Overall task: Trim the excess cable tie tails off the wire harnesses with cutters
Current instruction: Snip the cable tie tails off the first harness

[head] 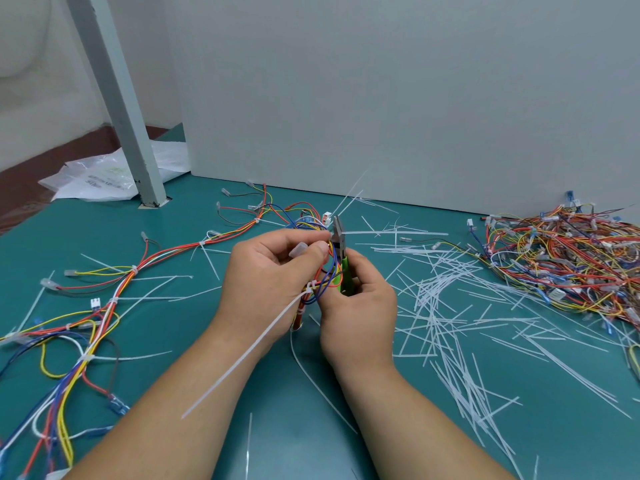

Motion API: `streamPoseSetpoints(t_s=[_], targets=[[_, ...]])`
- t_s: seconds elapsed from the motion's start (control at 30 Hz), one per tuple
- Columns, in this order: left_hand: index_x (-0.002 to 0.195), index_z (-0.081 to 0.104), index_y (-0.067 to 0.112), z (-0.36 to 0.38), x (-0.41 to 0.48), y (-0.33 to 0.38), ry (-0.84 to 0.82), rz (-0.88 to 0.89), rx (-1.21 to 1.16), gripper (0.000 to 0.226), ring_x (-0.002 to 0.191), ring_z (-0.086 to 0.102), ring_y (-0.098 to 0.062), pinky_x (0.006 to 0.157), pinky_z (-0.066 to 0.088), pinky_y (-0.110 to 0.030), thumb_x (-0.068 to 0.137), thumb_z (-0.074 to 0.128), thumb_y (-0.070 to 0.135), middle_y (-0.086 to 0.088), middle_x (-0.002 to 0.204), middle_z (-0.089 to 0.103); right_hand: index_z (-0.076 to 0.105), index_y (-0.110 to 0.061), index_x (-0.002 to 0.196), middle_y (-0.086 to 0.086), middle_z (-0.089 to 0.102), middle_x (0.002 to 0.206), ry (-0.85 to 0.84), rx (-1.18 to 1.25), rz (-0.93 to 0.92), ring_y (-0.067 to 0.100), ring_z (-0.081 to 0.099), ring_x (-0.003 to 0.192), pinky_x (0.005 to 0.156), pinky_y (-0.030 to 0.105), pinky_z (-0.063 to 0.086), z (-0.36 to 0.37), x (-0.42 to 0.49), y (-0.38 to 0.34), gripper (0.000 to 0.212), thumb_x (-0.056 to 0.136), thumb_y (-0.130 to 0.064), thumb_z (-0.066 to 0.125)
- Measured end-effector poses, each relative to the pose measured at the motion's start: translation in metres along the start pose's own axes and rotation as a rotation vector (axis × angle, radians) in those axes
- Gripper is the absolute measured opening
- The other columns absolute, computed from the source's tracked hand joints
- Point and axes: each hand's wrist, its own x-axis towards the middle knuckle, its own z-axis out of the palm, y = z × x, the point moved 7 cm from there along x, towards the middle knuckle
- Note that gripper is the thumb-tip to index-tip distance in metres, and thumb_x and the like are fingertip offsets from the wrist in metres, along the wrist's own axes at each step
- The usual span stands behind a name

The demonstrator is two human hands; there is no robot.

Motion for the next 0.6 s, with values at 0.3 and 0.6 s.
streamPoseSetpoints(t_s=[0.3, 0.6], targets=[[0.08, 0.082, 0.03, 0.0008, -0.0004, -0.0004, -0.003, -0.001, -0.024, 0.025, 0.064, 0.066, -0.013, 0.062, 0.056, -0.023, 0.086, 0.074, 0.008, -0.004, 0.073, 0.076, 0.08, -0.02, 0.096, -0.007, 0.065, 0.071, -0.036, 0.063, 0.003, 0.006, 0.049, 0.064, 0.061, 0.02, 0.045, 0.0021, 0.0011, -0.0001, 0.026, 0.085, 0.003, 0.077], [0.08, 0.082, 0.032, 0.0, 0.0001, -0.0031, 0.004, -0.011, -0.01, 0.015, 0.067, 0.065, -0.013, 0.062, 0.055, -0.021, 0.077, 0.073, 0.021, -0.01, 0.077, 0.077, 0.077, -0.016, 0.105, 0.011, 0.072, 0.087, 0.022, -0.052, 0.009, 0.015, 0.056, 0.074, 0.075, 0.038, 0.054, -0.001, 0.0006, 0.0017, 0.025, 0.084, -0.005, 0.082]])
